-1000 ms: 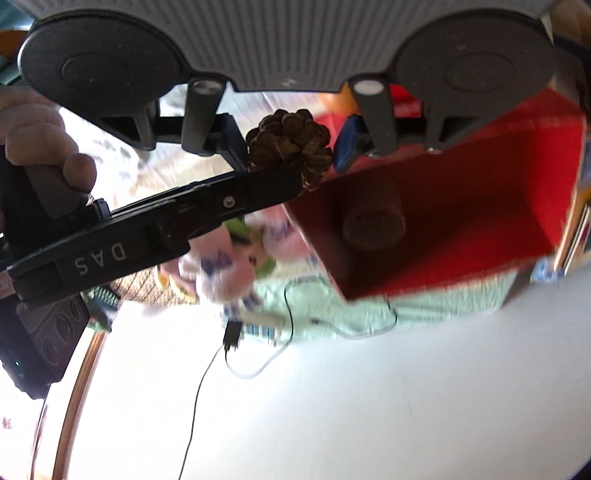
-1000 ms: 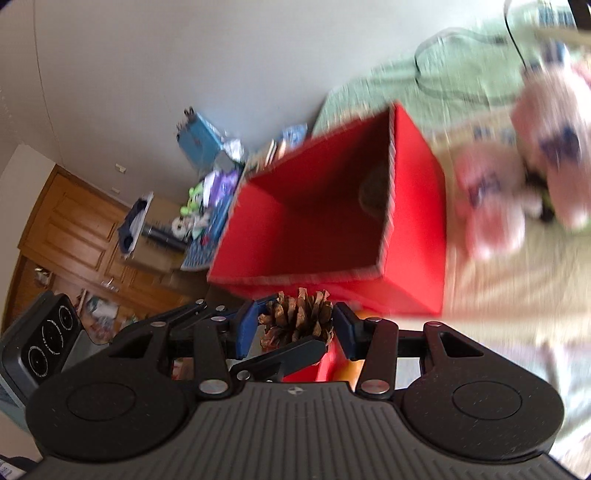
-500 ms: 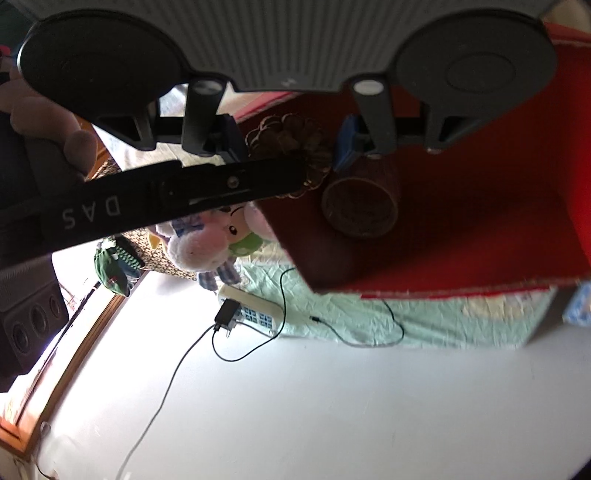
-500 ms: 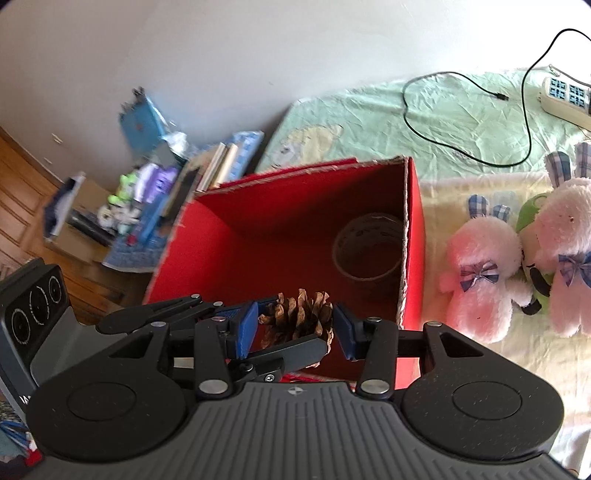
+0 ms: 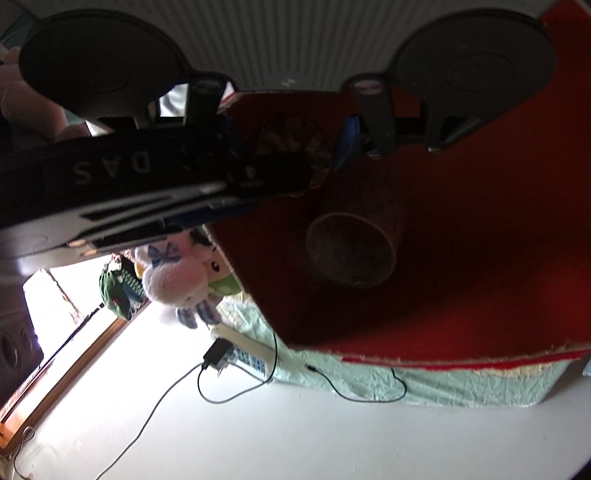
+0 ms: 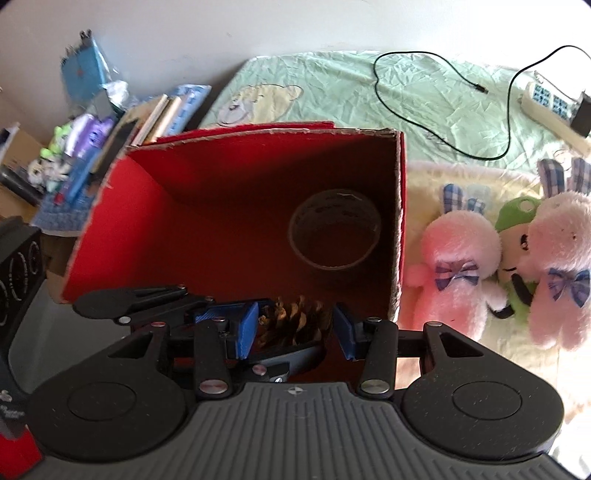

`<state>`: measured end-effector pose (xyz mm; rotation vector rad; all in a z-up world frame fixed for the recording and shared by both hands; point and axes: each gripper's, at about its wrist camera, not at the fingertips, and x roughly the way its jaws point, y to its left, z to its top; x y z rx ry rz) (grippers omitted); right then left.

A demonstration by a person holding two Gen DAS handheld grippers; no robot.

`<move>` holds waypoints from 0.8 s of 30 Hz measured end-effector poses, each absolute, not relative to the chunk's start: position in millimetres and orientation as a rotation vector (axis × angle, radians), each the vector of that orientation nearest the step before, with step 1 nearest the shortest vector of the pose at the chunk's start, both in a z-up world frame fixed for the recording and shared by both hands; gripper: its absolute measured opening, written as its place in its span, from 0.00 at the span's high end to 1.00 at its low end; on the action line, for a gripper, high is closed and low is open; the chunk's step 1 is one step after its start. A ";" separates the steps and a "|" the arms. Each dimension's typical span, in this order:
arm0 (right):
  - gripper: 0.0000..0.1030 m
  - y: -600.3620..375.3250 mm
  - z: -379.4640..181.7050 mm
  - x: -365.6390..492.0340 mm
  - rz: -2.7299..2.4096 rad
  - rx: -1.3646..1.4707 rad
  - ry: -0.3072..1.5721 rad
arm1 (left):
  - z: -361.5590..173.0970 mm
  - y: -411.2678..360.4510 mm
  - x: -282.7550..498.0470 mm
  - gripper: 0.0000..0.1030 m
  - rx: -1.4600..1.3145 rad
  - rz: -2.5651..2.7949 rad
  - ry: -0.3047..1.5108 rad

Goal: Organize objects
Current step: 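Carry the pinecone into the red box and open the right gripper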

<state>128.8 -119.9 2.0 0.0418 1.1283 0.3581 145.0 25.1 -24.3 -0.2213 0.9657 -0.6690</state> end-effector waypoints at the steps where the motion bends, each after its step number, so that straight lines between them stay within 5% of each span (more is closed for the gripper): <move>1: 0.53 -119.0 0.8 130.1 0.342 0.030 1.129 | -24.8 24.2 145.5 0.51 -0.220 -0.674 0.969; 24: 0.57 -116.7 -7.4 140.5 0.322 0.110 1.104 | -19.2 61.8 138.4 0.49 -0.133 -0.540 0.927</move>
